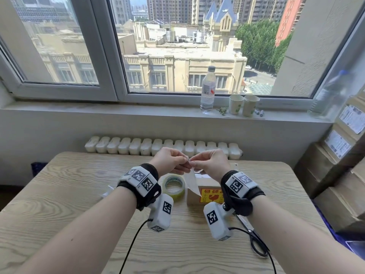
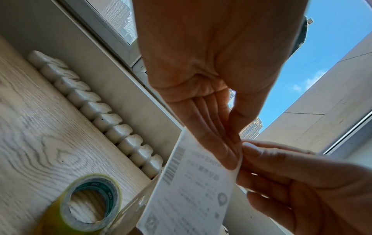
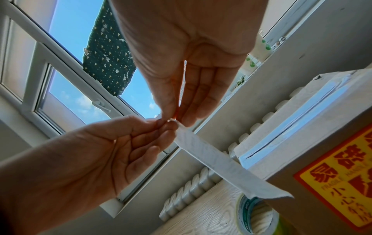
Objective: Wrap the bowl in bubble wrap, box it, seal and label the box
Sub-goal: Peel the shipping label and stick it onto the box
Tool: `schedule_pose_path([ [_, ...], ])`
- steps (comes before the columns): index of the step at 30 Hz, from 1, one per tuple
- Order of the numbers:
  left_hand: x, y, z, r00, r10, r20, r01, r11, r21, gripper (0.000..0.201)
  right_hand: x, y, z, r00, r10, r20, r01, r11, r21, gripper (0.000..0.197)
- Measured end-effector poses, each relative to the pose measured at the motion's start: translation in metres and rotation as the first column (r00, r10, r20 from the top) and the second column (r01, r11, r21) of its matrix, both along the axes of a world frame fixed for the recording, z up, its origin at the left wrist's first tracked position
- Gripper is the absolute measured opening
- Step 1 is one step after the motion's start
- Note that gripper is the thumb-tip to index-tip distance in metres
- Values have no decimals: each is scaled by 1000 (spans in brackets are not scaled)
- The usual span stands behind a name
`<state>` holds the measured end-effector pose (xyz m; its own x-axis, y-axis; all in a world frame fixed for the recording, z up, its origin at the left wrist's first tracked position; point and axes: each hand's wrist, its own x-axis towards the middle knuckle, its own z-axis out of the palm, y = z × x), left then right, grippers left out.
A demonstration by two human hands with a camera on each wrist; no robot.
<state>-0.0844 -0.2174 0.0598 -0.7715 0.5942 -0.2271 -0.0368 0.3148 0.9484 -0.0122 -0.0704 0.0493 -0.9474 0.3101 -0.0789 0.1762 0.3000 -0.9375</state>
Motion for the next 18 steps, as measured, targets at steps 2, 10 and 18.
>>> schedule_pose_path([
  [2, 0, -1, 0, 1000, -4, -2, 4, 1000, 1, 14, -1, -1, 0, 1000, -4, 5, 4, 1000, 4, 3],
  [10, -1, 0, -1, 1000, -3, 6, 3, 1000, -3, 12, -2, -1, -2, 1000, -4, 13, 4, 1000, 2, 4],
  [18, -3, 0, -2, 1000, 5, 31, -5, 1000, 0, 11, -3, -1, -5, 1000, 1, 16, -1, 1000, 3, 4],
])
